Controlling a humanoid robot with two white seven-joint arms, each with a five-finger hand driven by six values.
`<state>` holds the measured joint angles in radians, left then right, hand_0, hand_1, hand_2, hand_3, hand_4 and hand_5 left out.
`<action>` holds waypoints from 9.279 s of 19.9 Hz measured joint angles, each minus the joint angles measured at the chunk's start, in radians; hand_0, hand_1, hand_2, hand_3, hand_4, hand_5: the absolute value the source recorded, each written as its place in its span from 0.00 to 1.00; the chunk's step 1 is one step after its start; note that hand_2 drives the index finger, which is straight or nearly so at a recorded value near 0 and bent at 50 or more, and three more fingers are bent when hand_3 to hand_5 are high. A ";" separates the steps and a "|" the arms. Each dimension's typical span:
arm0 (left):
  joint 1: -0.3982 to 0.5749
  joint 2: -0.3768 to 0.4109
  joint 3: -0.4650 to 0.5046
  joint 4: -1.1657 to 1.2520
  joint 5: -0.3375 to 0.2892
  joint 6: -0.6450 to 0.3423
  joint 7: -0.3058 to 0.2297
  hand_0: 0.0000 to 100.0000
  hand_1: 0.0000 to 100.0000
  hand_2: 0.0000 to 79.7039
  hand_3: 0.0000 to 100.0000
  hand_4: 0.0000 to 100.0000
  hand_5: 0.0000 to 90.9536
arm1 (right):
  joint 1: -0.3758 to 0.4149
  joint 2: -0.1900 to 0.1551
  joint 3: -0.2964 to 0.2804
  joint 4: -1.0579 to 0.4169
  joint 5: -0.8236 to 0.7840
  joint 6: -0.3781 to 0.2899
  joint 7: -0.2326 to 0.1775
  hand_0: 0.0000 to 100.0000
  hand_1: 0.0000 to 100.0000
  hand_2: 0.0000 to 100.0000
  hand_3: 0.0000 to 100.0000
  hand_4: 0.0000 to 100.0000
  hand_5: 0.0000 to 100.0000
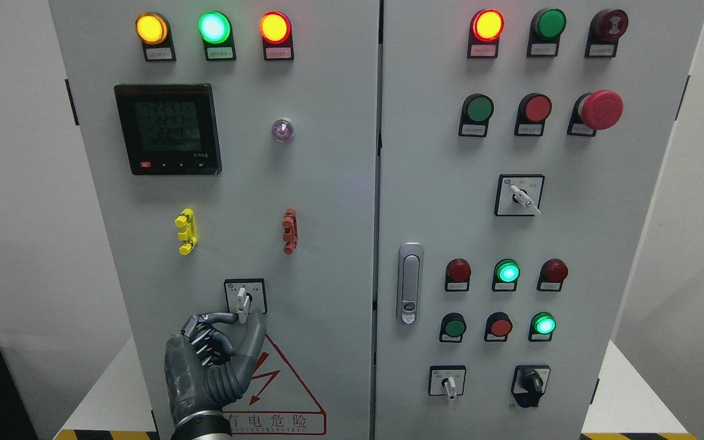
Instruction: Turn on light switch 1
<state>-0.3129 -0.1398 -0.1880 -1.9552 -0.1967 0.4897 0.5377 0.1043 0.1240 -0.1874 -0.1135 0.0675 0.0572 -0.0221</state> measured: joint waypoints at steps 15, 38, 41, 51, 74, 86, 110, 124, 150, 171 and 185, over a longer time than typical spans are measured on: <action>-0.029 -0.003 0.001 0.002 -0.001 0.047 0.004 0.16 0.71 0.73 0.99 0.94 0.95 | 0.000 0.000 0.000 0.000 0.000 0.000 0.000 0.00 0.00 0.00 0.00 0.00 0.00; -0.043 -0.005 0.001 0.001 -0.015 0.081 -0.003 0.21 0.67 0.75 1.00 0.94 0.96 | 0.000 0.000 0.000 0.000 0.000 0.000 0.000 0.00 0.00 0.00 0.00 0.00 0.00; -0.047 -0.005 0.001 0.001 -0.015 0.082 -0.003 0.21 0.66 0.75 1.00 0.94 0.96 | 0.000 0.000 0.000 0.000 0.000 0.000 0.000 0.00 0.00 0.00 0.00 0.00 0.00; -0.055 -0.007 0.001 0.001 -0.015 0.091 -0.003 0.24 0.66 0.76 1.00 0.95 0.96 | 0.000 0.000 0.000 0.000 0.000 0.000 0.000 0.00 0.00 0.00 0.00 0.00 0.00; -0.052 -0.007 -0.001 0.002 -0.015 0.096 -0.004 0.34 0.61 0.78 1.00 0.97 0.97 | 0.000 0.000 0.000 0.000 0.000 0.000 0.000 0.00 0.00 0.00 0.00 0.00 0.00; -0.053 -0.007 -0.004 0.002 -0.016 0.099 -0.006 0.43 0.56 0.79 1.00 0.98 0.97 | 0.000 0.000 0.000 0.000 0.000 0.000 0.000 0.00 0.00 0.00 0.00 0.00 0.00; -0.052 -0.008 -0.008 0.002 -0.015 0.093 -0.005 0.60 0.46 0.79 1.00 0.98 0.97 | 0.000 0.000 0.000 0.000 0.000 0.000 -0.003 0.00 0.00 0.00 0.00 0.00 0.00; -0.052 -0.008 -0.008 0.003 -0.015 0.095 -0.004 0.34 0.45 0.82 1.00 0.98 0.97 | 0.000 0.000 0.000 0.000 0.000 0.000 0.000 0.00 0.00 0.00 0.00 0.00 0.00; -0.021 -0.004 -0.012 0.001 -0.015 0.077 -0.006 0.20 0.41 0.84 1.00 0.99 0.97 | 0.000 0.000 0.000 0.000 0.000 0.000 0.000 0.00 0.00 0.00 0.00 0.00 0.00; 0.393 0.045 -0.014 0.027 -0.001 -0.593 -0.117 0.10 0.28 0.75 1.00 1.00 0.90 | 0.000 0.000 0.000 0.000 0.000 0.000 0.000 0.00 0.00 0.00 0.00 0.00 0.00; 0.628 0.111 0.076 0.756 0.163 -1.109 -0.394 0.13 0.27 0.05 0.25 0.32 0.00 | 0.000 0.000 0.000 0.000 0.000 0.000 0.000 0.00 0.00 0.00 0.00 0.00 0.00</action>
<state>0.3152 -0.0283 -0.1117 -1.1993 -0.0338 -0.6196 0.1442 0.1043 0.1238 -0.1873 -0.1133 0.0675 0.0572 -0.0219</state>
